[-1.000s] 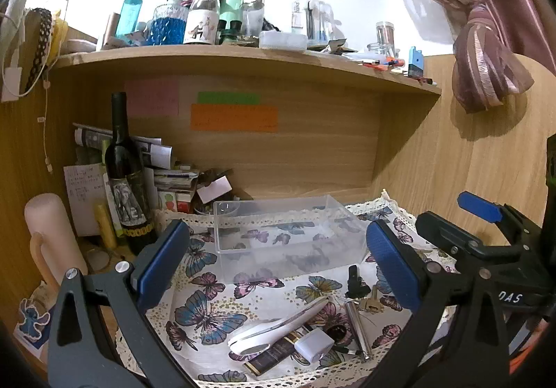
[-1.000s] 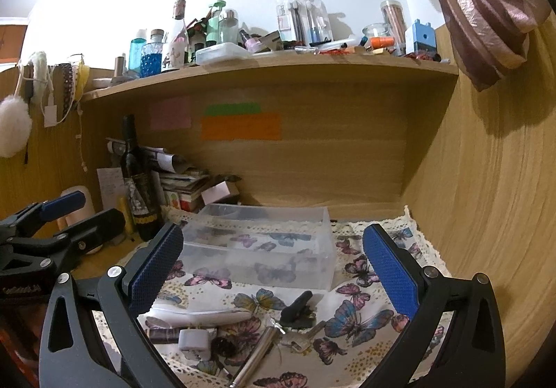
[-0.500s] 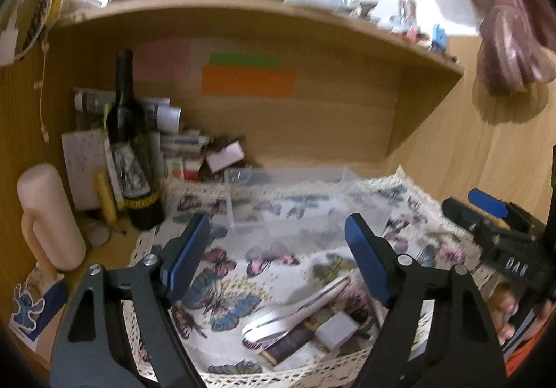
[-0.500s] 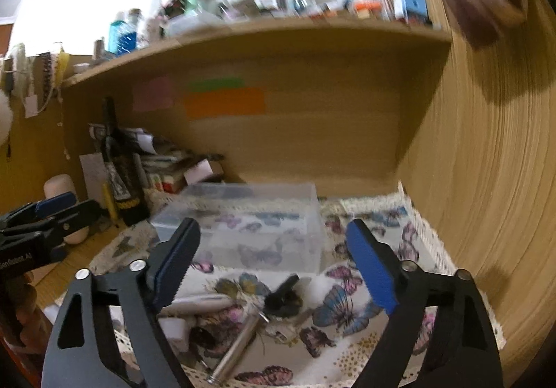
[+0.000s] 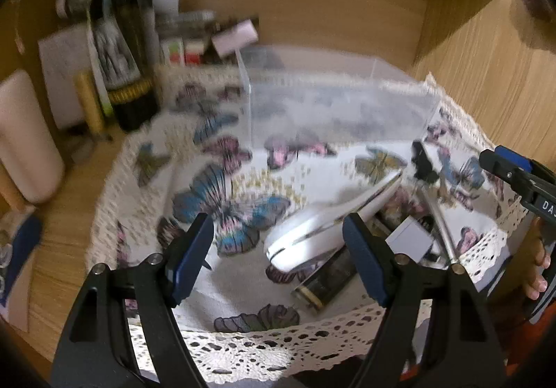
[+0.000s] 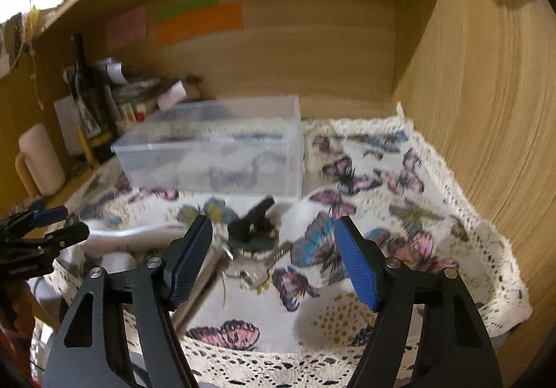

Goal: Organize rigid objects
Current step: 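Grasp the white oval tool with the left gripper while the right gripper grasps a black piece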

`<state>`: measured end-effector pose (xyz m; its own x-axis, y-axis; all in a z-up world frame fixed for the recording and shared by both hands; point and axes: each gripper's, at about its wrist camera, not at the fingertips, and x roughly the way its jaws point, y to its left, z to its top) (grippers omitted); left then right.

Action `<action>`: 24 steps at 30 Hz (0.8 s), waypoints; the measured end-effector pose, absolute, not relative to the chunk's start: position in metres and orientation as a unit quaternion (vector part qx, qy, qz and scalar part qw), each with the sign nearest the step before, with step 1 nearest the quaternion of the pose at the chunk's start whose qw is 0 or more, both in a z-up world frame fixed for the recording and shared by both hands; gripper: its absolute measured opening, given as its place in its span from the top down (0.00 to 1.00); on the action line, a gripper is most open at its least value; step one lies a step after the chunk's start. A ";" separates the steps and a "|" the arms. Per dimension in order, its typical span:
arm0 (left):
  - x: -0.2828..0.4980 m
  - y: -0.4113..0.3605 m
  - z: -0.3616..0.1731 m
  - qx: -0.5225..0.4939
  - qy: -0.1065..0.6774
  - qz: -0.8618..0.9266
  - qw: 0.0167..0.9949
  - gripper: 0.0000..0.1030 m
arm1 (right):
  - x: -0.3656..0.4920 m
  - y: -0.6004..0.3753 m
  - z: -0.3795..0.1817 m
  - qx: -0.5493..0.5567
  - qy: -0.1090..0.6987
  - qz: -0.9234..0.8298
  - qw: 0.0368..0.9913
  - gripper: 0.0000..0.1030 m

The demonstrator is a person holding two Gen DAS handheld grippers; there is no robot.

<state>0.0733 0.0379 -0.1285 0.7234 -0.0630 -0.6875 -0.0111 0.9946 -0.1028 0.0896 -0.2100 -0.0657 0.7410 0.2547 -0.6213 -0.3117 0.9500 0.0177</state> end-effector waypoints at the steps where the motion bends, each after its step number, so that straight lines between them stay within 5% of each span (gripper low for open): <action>1: 0.076 0.038 -0.131 -0.058 0.379 -0.024 0.923 0.25 | 0.091 -0.209 -0.069 -0.047 0.331 0.152 0.930 0.32; 14: 0.110 0.019 -0.138 -0.054 0.425 -0.081 0.900 0.29 | 0.125 -0.194 -0.080 -0.059 0.377 0.166 0.909 0.32; 19: 0.114 0.017 -0.141 -0.049 0.432 -0.094 0.896 0.57 | 0.143 -0.184 -0.087 -0.052 0.401 0.179 0.897 0.32; 24: 0.108 0.020 -0.140 -0.044 0.426 -0.093 0.899 0.59 | 0.159 -0.168 -0.099 -0.061 0.432 0.180 0.881 0.48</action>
